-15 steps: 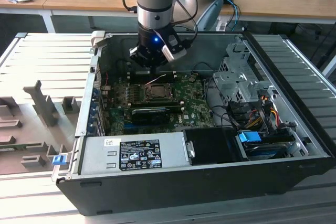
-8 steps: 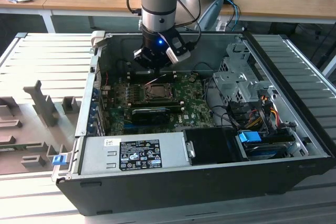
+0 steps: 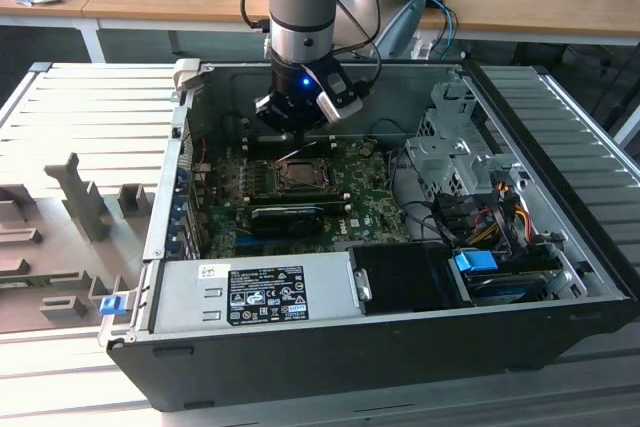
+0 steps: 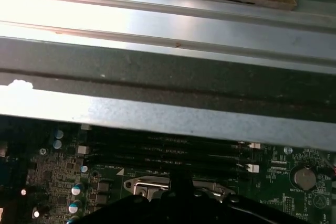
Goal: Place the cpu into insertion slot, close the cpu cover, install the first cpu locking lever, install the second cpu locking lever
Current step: 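Install the first cpu locking lever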
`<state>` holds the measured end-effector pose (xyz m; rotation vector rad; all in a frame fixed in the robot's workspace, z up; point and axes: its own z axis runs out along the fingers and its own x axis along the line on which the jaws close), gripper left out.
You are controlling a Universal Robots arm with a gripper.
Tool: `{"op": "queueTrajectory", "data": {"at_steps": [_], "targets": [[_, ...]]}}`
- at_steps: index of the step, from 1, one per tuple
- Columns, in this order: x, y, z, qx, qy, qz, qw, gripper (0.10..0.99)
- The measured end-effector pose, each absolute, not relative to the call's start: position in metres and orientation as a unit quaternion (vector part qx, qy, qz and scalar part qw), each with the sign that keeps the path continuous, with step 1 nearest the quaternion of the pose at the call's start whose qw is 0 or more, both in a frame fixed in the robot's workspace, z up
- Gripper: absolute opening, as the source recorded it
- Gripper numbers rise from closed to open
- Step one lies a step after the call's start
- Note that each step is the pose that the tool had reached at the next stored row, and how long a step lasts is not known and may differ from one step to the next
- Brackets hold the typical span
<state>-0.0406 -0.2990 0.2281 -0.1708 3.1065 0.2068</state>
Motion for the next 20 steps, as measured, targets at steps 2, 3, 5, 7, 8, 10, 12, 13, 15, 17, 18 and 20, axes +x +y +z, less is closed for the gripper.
{"op": "queueTrajectory", "data": {"at_steps": [2, 3, 5, 7, 8, 10, 12, 13, 15, 17, 18, 20], "targets": [[-0.041, -0.298, 0.227, -0.055, 0.996, 0.066, 0.012, 0.106], [-0.041, -0.298, 0.227, -0.055, 0.996, 0.067, 0.012, 0.106], [-0.041, -0.296, 0.226, -0.055, 0.996, 0.067, 0.012, 0.106], [-0.04, -0.295, 0.225, -0.055, 0.996, 0.067, 0.012, 0.106], [-0.04, -0.294, 0.224, -0.055, 0.996, 0.067, 0.012, 0.106], [-0.039, -0.294, 0.223, -0.055, 0.996, 0.067, 0.012, 0.106], [-0.038, -0.293, 0.222, -0.055, 0.996, 0.067, 0.012, 0.106], [-0.037, -0.293, 0.221, -0.055, 0.996, 0.067, 0.012, 0.106], [-0.035, -0.293, 0.219, -0.055, 0.996, 0.067, 0.012, 0.106], [-0.032, -0.292, 0.218, -0.055, 0.996, 0.067, 0.012, 0.106], [-0.03, -0.292, 0.217, -0.054, 0.996, 0.067, 0.012, 0.106], [-0.028, -0.292, 0.216, -0.052, 0.996, 0.067, 0.012, 0.106]]}}
